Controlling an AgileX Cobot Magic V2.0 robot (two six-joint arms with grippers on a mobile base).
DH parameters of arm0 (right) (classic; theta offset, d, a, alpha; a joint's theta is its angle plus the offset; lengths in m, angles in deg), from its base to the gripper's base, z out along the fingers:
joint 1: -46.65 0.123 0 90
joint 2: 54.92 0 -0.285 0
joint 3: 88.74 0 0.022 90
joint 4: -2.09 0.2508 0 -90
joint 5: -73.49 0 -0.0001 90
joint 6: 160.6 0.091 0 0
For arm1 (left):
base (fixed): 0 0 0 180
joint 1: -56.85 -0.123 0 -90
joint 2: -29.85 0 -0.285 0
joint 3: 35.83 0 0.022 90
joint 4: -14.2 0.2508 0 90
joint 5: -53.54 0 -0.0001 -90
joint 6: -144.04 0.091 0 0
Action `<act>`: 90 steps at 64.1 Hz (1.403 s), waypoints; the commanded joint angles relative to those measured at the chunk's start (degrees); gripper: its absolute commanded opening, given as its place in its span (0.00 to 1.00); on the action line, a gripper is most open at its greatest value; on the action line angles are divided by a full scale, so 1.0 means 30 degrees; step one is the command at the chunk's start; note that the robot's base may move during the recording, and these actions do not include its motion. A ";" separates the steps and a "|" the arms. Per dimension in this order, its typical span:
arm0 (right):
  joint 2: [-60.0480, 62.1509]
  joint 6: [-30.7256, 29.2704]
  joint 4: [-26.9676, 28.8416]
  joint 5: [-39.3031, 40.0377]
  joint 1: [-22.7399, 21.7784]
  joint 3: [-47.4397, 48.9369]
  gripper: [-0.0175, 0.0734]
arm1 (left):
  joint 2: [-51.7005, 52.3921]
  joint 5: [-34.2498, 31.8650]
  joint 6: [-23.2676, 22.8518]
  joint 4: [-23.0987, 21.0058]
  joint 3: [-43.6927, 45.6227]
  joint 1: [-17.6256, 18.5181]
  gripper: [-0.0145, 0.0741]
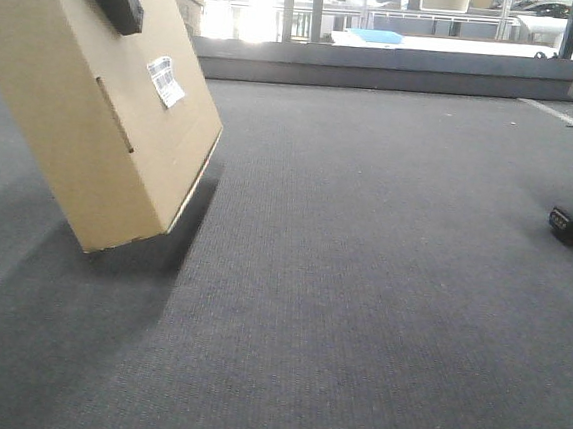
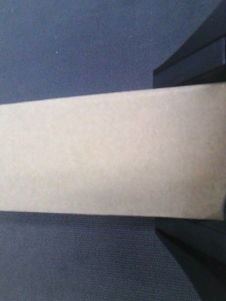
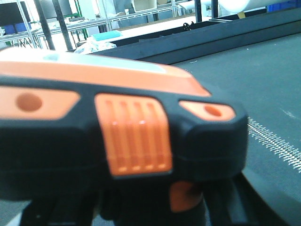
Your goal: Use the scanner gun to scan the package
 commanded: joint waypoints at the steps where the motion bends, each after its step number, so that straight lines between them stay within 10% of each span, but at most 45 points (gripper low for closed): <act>1: 0.0067 0.0075 -0.0289 0.0808 -0.0110 0.0197 0.54 | 0.0303 -0.0434 0.0099 -0.0030 0.0047 -0.0017 0.04; 15: 0.0067 0.0075 -0.0289 0.0409 -0.0110 0.0197 0.72 | 0.0303 -0.0434 0.0099 -0.0030 0.0047 -0.0017 0.04; 77: 0.3235 0.0037 -0.2155 -0.0512 -0.0110 -0.2847 0.72 | 0.0303 -0.0472 0.0181 -0.0030 0.0047 -0.0017 0.04; 90: 0.5988 0.0037 -0.3660 -0.4114 -0.0110 -0.3620 0.72 | 0.0303 -0.0332 0.0361 0.0617 0.0047 -0.0017 0.04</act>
